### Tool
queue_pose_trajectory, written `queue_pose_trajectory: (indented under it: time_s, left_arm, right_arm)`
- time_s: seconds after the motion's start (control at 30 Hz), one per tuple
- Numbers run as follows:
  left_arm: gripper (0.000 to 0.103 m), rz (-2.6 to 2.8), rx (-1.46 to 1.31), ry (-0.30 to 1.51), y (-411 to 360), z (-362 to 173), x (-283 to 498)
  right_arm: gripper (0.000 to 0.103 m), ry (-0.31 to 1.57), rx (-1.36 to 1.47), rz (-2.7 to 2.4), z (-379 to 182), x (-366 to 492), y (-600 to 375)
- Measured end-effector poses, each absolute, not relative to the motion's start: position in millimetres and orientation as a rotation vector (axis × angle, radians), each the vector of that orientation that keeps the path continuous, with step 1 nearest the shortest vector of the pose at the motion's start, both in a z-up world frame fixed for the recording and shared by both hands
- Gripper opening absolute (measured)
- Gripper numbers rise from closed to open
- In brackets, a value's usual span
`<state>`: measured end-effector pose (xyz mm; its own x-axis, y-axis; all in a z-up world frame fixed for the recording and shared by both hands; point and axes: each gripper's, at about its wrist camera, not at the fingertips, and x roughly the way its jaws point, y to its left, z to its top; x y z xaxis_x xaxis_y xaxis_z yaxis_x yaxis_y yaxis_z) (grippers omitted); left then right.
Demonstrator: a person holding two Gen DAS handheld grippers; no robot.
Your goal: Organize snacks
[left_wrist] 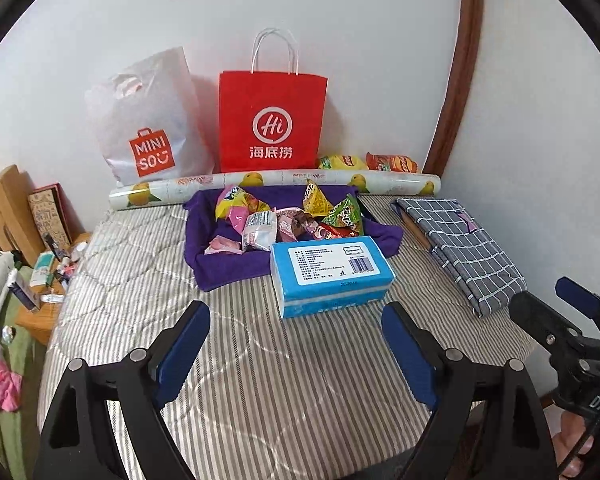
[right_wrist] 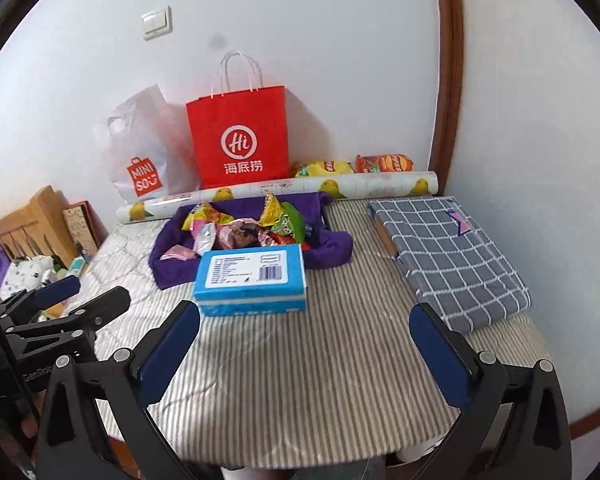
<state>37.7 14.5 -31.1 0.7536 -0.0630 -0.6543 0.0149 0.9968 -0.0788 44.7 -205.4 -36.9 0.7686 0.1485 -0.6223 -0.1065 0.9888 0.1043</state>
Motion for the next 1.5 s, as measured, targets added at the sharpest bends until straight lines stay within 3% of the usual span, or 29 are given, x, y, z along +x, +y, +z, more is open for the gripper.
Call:
queue_pose_trajectory:
  time_s: [0.6, 1.5]
  left_arm:
    - [0.087, -0.029, -0.077, 0.648, 1, -17, -15]
    - [0.087, -0.045, -0.099, 0.652, 3, -21, -21]
  right_arm:
    - [0.103, 0.639, 0.08, 0.123, -33, -8, -221]
    - [0.103, 0.655, 0.087, 0.124, -43, -17, -215]
